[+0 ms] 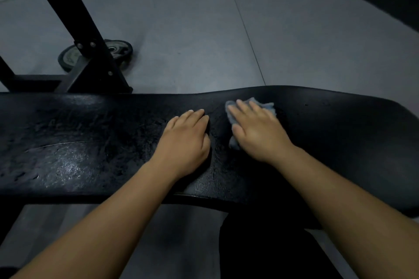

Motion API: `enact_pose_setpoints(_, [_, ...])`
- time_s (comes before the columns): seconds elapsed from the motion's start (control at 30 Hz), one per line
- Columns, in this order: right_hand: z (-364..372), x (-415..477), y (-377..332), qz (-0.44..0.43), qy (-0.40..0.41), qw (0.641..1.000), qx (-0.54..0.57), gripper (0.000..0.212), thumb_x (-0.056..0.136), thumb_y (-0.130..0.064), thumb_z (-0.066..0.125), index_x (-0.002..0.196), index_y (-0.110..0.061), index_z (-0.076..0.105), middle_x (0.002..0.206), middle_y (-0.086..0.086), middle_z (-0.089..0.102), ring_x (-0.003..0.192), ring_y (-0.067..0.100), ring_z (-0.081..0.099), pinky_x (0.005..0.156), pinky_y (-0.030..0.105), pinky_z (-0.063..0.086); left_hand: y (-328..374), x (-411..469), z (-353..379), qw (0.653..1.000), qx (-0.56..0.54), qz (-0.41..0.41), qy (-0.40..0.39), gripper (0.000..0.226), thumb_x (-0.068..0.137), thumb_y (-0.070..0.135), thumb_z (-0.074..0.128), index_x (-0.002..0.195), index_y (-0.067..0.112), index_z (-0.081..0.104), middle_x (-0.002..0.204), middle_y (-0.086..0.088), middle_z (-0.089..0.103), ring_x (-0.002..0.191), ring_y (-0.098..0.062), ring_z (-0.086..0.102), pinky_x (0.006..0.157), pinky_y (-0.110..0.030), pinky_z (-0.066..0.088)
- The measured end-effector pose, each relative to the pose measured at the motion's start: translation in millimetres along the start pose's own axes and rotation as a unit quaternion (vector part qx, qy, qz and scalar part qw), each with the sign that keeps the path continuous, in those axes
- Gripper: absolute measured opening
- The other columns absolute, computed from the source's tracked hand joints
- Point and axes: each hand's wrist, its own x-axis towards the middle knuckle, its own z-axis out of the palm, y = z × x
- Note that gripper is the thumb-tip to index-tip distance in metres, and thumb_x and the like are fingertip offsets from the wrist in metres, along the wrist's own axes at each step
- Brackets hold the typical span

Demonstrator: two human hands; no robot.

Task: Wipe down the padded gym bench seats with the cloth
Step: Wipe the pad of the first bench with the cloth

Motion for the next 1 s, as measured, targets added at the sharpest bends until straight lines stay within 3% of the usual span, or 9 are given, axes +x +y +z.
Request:
enact_pose_setpoints(0.1, [3,36,-25,0.045,0.001,0.999,0.001,0.059,0.102,-0.041,0.026,0.159,-0.031,0.015,0.168,-0.001,0.010,0.153,0.025,0.008,0.122,0.045,0.007,-1,9,2,1.000,0.000,0.002,0.015,0.066,0.088,0.038,0.019,0.144,0.016,0.048,0.155,-0.003,0.041,0.144,-0.022,0.035,0.118,-0.044,0.027])
enact_pose_setpoints(0.2, [7,8,-39,-0.063,0.009,0.998,0.003,0.064,0.097,-0.048,0.017,0.158,-0.031,0.019,0.167,-0.004,0.015,0.153,0.022,0.012,0.122,0.044,0.009,-1,6,4,1.000,-0.006,0.001,0.029,0.064,0.090,0.037,0.019,0.142,0.016,0.048,0.153,-0.002,0.044,0.143,-0.021,0.037,0.118,-0.042,0.027])
enact_pose_setpoints(0.27, [3,-7,-15,-0.085,-0.006,0.996,0.002,0.073,0.090,-0.055,0.004,0.158,-0.033,0.018,0.167,-0.006,0.015,0.153,0.019,0.012,0.123,0.042,0.010,-1,6,5,1.000,-0.005,-0.003,0.024,0.060,0.092,0.035,0.024,0.146,0.016,0.044,0.156,-0.001,0.039,0.145,-0.019,0.033,0.120,-0.041,0.023])
enact_pose_setpoints(0.43, [3,59,-1,0.051,0.001,0.999,-0.014,0.065,0.099,-0.059,0.016,0.158,-0.031,0.019,0.167,-0.002,0.013,0.153,0.025,0.009,0.122,0.046,0.009,0,10,5,1.000,0.000,-0.007,0.026,0.059,0.092,0.032,0.030,0.147,0.015,0.043,0.157,-0.001,0.038,0.146,-0.019,0.031,0.120,-0.042,0.023])
enact_pose_setpoints(0.5, [5,58,-22,0.012,0.007,1.000,-0.016,0.064,0.101,-0.058,0.019,0.158,-0.031,0.017,0.168,-0.001,0.012,0.154,0.025,0.008,0.122,0.046,0.007,0,9,5,1.000,-0.003,-0.009,0.030,0.061,0.090,0.033,0.026,0.146,0.014,0.044,0.156,-0.002,0.039,0.145,-0.019,0.032,0.120,-0.041,0.024])
enact_pose_setpoints(0.63, [0,13,-11,-0.113,-0.020,0.993,-0.012,0.074,0.091,-0.061,0.001,0.159,-0.034,0.013,0.168,-0.007,0.009,0.154,0.019,0.006,0.122,0.040,0.005,-2,9,5,1.000,0.002,-0.012,0.018,0.064,0.092,0.036,0.021,0.152,0.015,0.035,0.160,0.000,0.031,0.149,-0.016,0.024,0.122,-0.039,0.018])
enact_pose_setpoints(0.73, [-4,50,21,-0.052,-0.016,0.998,-0.018,0.061,0.102,-0.056,0.017,0.158,-0.032,0.017,0.167,-0.005,0.014,0.153,0.021,0.010,0.121,0.042,0.009,-1,8,7,1.000,0.007,-0.014,0.020,0.064,0.093,0.037,0.021,0.153,0.016,0.032,0.162,-0.001,0.027,0.150,-0.017,0.022,0.123,-0.040,0.017])
enact_pose_setpoints(0.83, [0,84,2,0.016,-0.002,1.000,-0.020,0.060,0.103,-0.055,0.022,0.157,-0.029,0.022,0.166,-0.001,0.017,0.152,0.027,0.011,0.121,0.047,0.009,-1,9,8,1.000,0.003,-0.014,0.020,0.063,0.094,0.037,0.023,0.152,0.015,0.036,0.161,-0.002,0.031,0.149,-0.018,0.025,0.122,-0.041,0.019])
enact_pose_setpoints(1.0, [-2,4,-26,-0.089,-0.034,0.995,-0.002,0.070,0.095,-0.058,0.007,0.160,-0.032,0.012,0.168,-0.004,0.006,0.154,0.022,0.002,0.122,0.043,0.002,-4,7,3,1.000,-0.016,-0.012,0.009,0.062,0.095,0.036,0.025,0.151,0.013,0.037,0.160,-0.002,0.032,0.148,-0.018,0.026,0.122,-0.039,0.017])
